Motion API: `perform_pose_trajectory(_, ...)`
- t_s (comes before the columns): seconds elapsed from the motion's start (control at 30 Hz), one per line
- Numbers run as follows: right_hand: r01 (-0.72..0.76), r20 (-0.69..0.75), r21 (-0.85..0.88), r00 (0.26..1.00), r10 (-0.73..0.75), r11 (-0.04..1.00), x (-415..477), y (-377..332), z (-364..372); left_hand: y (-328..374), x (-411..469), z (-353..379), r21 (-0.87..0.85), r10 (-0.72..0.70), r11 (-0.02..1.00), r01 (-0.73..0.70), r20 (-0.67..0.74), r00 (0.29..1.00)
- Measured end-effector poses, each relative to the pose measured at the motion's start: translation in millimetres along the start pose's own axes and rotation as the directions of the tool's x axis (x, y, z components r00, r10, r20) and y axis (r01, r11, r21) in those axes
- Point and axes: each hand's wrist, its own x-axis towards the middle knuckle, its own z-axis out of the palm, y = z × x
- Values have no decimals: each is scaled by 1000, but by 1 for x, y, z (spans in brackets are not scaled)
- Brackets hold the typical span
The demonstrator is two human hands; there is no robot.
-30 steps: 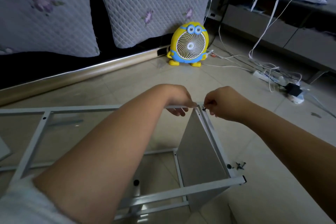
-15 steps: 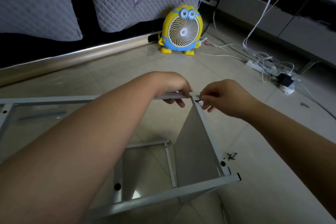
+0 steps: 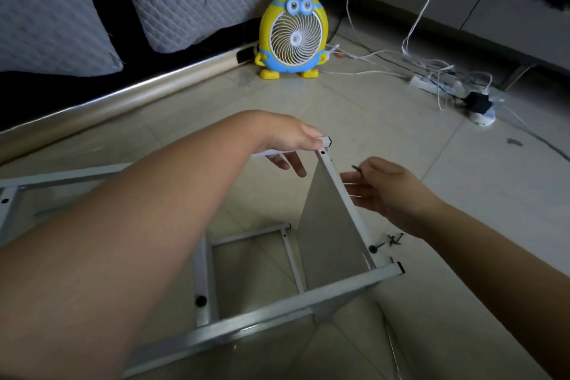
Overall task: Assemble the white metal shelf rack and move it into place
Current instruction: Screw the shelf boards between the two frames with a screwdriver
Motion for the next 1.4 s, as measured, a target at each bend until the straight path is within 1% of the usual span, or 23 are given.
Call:
perform_pose_trajectory(0.03,3,27,0,1000,-3,1000,-1,2,0,0,0,0,-12,-1,1000,1,-3,1000)
perform_pose_trajectory(0.17,55,75,-94,996,-48,994,-4,4,1,1,3,-1,-51,-24,998,22,-47,999)
perform_pose_trajectory(0.33,91,97,-79,992,-83,993,-6,-4,1,3,8,-2,-73,-81,995,74,-105,991)
perform_pose_trajectory(0.43,165,95,-164,984,-151,973,-9,-6,-1,3,8,-3,-66,-110,993,102,-131,985)
perform_pose_trajectory(0.53,272,91,-332,962,-256,903,-13,-8,0,4,8,-1,-79,-115,991,105,-147,982)
perform_pose_trajectory(0.63,316,97,-453,947,-306,834,-16,-10,3,4,8,0,-109,-104,990,87,-159,982)
perform_pose_trajectory(0.8,362,170,-637,927,-335,680,-19,-12,7,4,3,-1,-130,-113,987,95,-136,984)
perform_pose_trajectory(0.9,373,225,-737,921,-317,563,-19,-8,9,5,-1,0,-90,-109,991,99,-119,987)
perform_pose_trajectory(0.97,378,247,-786,917,-311,490,-19,-6,10,4,-2,1,-73,-103,993,94,-135,986)
perform_pose_trajectory(1.07,369,246,-819,917,-313,439,-20,-6,14,1,-3,3,-97,-84,993,66,-201,976)
perform_pose_trajectory(1.13,369,246,-834,914,-323,410,-22,-6,15,-3,-2,5,-90,-27,996,1,-286,958)
perform_pose_trajectory(1.2,364,250,-856,913,-323,367,-22,-6,17,-5,-4,6,-69,65,992,-103,-416,907)
perform_pose_trajectory(1.27,330,233,-887,924,-305,324,-23,-7,21,-7,-12,4,-56,127,981,-188,-547,827)
perform_pose_trajectory(1.3,306,215,-901,931,-295,308,-23,-7,22,-10,-18,2,11,161,981,-193,-601,783)
perform_pose_trajectory(1.33,284,199,-912,937,-286,297,-23,-8,23,-14,-28,-2,139,205,979,-151,-631,748)
perform_pose_trajectory(1.37,270,189,-918,941,-279,290,-23,-9,24,-20,-39,-5,301,252,951,-69,-625,739)
perform_pose_trajectory(1.4,260,183,-922,945,-270,286,-24,-10,25,-27,-52,-7,453,276,891,30,-593,757)
